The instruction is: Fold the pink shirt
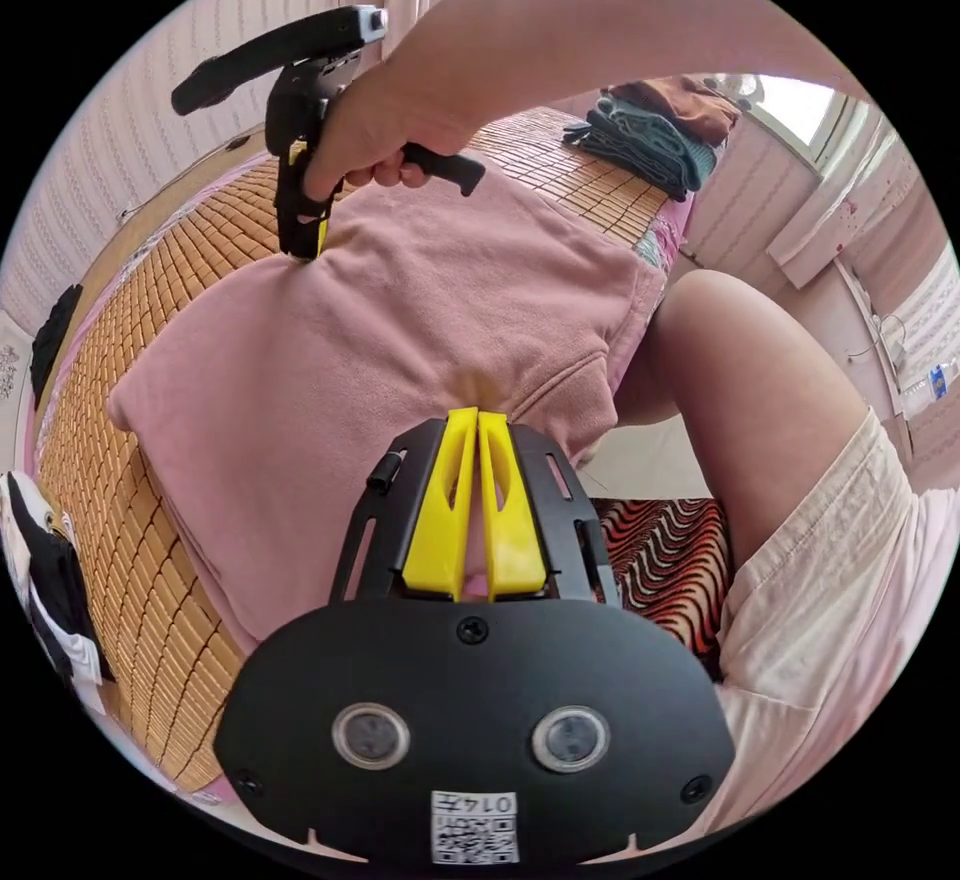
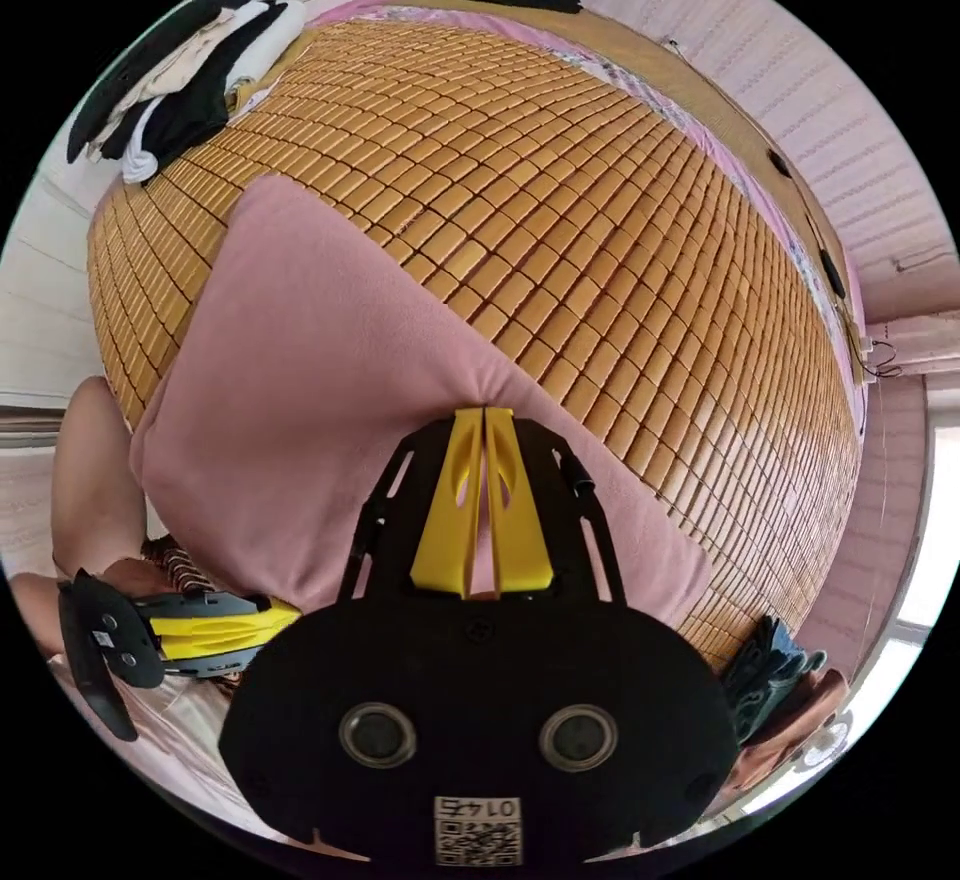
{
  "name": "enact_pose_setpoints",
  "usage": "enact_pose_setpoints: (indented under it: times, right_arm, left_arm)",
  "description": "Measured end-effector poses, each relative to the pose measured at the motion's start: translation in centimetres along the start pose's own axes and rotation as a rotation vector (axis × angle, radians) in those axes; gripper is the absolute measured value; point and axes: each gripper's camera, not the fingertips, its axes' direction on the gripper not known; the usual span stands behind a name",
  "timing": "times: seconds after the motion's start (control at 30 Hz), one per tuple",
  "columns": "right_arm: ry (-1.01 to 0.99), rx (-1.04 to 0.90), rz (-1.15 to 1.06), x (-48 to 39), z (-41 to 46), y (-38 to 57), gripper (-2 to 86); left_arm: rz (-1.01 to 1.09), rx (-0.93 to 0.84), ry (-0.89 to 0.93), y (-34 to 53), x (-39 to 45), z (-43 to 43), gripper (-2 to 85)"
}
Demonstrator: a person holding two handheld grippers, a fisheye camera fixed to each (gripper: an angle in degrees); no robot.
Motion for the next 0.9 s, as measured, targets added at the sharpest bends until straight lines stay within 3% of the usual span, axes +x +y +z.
enact_pose_setpoints:
  times: [0.1,0.2,0.33,0.47,0.67,0.8,0.9]
  right_arm:
    - [-0.101,0.095,0.023,0.0,-1.4,3.4,-0.5]
    - [0.033,0.074,-0.068,-1.6,0.8,6.3,-0.4]
    - [-0.081,0.1,0.078,1.2,0.6,8.3,-0.2]
    - [-0.24,0.316,0.246,5.8,-2.5,17.7,0.9]
    - [-0.211,0.238,0.51,12.1,-1.0,34.6,9.0]
    - [-0.207,0.184,0.585,14.3,0.4,40.5,13.3]
    - [-0.229,0.097,0.564,15.3,2.5,42.5,11.5]
  left_arm:
    - [-0.032,-0.013,-0.008,0.3,0.6,-0.4,-1.0]
    - [-0.034,-0.016,0.013,1.0,1.5,0.0,-1.0]
    - [-0.04,-0.022,-0.014,1.8,2.5,-0.2,-0.9]
    - [-0.029,0.066,-0.001,3.2,3.8,-2.0,-0.3]
    - [0.004,0.194,0.112,1.5,5.7,-2.0,7.4]
    - [0.124,0.209,0.098,-1.4,7.7,-0.6,12.5]
    - [0.183,0.203,0.106,-3.8,9.1,0.8,14.5]
